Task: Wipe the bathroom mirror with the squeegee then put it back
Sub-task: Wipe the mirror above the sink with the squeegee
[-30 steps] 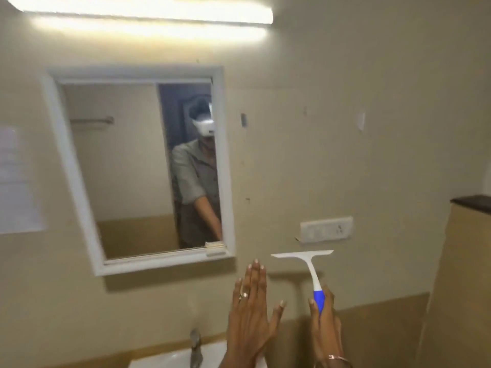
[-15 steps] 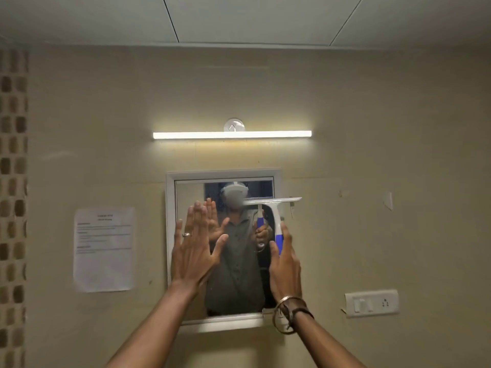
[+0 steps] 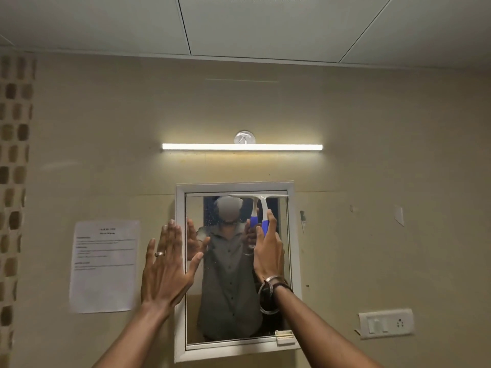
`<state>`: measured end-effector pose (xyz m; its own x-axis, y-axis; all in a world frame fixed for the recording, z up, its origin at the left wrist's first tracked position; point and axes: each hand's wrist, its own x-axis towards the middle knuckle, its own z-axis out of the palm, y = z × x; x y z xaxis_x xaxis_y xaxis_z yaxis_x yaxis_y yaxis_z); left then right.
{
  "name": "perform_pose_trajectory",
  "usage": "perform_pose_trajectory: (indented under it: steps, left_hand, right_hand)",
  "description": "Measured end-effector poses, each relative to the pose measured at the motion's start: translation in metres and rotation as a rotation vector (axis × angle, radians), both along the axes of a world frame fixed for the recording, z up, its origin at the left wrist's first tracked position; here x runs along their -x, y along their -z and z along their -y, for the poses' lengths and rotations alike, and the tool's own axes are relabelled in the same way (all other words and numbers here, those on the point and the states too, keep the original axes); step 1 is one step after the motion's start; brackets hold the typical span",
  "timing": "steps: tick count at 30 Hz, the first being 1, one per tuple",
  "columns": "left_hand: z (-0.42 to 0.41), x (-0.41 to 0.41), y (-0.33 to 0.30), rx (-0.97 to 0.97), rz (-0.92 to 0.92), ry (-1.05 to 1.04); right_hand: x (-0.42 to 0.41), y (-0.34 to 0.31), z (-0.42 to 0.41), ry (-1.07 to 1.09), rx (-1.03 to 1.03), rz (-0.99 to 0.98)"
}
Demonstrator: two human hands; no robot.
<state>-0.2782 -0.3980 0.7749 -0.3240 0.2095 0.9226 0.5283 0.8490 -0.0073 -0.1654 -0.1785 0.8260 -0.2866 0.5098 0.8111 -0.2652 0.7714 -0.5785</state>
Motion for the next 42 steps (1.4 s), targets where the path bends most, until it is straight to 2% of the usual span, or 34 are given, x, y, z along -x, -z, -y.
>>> perform_pose_trajectory:
  steps: [10, 19, 23, 29, 34, 42]
  left_hand:
    - [-0.001, 0.022, 0.016, 0.005, 0.046, 0.008]
    - [-0.002, 0.027, 0.032, 0.015, 0.078, 0.042]
    - [-0.003, 0.025, 0.033, 0.015, 0.082, 0.054]
    - [-0.009, 0.026, 0.021, 0.025, 0.105, 0.049]
    - [-0.01, 0.027, 0.016, 0.019, 0.11, 0.041]
    - [-0.003, 0.031, 0.034, 0.023, 0.131, 0.049]
  right_hand:
    - [0.01, 0.007, -0.004, 0.053, -0.064, 0.031]
    - [0.009, 0.079, -0.004, 0.091, -0.05, 0.088]
    - [0.003, 0.104, -0.003, 0.038, -0.01, 0.121]
    - [-0.003, 0.047, 0.001, 0.025, -0.061, 0.013]
    - [0.014, 0.003, -0.006, 0.016, -0.061, 0.011]
    - [0.009, 0.083, 0.003, 0.005, -0.003, 0.101]
